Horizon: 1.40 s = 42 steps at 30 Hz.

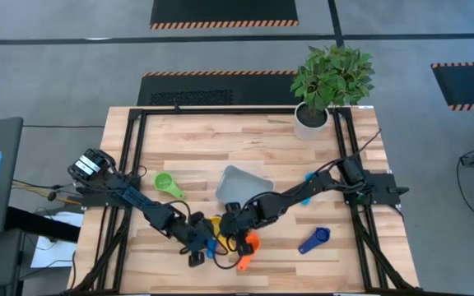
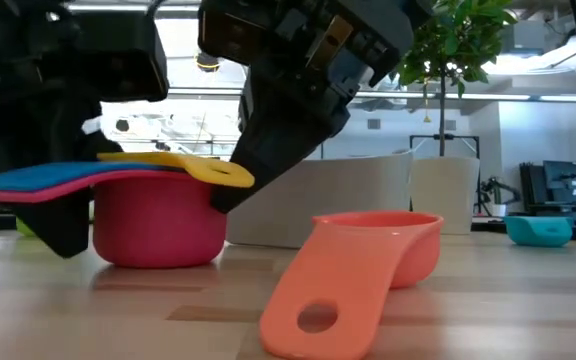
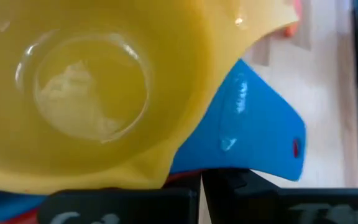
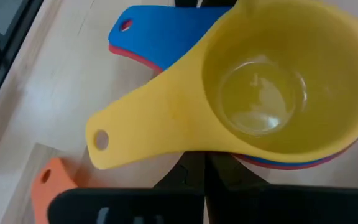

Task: Nest measuring cups in basket
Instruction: Stack the yellow measuring cup on top of the blue measuring cup

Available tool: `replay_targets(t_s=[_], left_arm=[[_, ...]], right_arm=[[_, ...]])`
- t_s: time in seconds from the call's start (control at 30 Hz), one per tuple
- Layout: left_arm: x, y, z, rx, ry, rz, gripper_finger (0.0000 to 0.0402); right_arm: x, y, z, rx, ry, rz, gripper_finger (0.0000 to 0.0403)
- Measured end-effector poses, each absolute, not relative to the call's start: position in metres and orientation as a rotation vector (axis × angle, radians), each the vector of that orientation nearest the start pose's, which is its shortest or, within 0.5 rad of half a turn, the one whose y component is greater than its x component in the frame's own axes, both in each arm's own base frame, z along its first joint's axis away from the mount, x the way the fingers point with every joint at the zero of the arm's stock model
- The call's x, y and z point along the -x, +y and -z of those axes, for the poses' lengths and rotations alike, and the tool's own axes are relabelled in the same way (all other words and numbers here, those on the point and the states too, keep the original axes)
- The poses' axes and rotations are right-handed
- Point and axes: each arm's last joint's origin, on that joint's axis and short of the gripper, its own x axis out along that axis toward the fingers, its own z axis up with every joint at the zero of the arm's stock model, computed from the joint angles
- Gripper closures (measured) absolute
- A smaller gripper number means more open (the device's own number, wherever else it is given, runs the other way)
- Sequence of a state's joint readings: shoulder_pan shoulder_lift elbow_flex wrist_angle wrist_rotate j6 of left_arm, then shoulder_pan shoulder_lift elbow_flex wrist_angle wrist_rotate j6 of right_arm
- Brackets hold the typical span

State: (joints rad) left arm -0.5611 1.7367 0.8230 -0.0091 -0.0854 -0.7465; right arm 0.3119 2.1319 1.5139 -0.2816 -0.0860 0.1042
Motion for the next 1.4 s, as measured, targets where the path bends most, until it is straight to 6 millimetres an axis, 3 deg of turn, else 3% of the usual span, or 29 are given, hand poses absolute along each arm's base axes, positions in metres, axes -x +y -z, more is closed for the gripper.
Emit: replay_targets(t_s=[0.3,0.57,1.0,1.4], left_arm=[[-0.278,-0.171,-0.138,0.412,0.972,0.117,0.0401],[-0.268,-0.18,-0.135,0.417,1.053,0.163,0.0401],[-0.276,-0.18,-0.141,0.362,0.893,0.111,0.0401],[-0.276,-0.181,-0.142,0.376,0.898,0.138,0.0402]], right_arm=[[-0.432,0.142,-0.161,0.01,0.949,-0.323,0.0391],[-0.423,0.138,-0.166,0.027,1.038,-0.299,0.0388],[-0.424,0.142,-0.171,-0.007,1.005,-0.358,0.0389],[-0.425,0.142,-0.172,-0.011,1.007,-0.384,0.0389]])
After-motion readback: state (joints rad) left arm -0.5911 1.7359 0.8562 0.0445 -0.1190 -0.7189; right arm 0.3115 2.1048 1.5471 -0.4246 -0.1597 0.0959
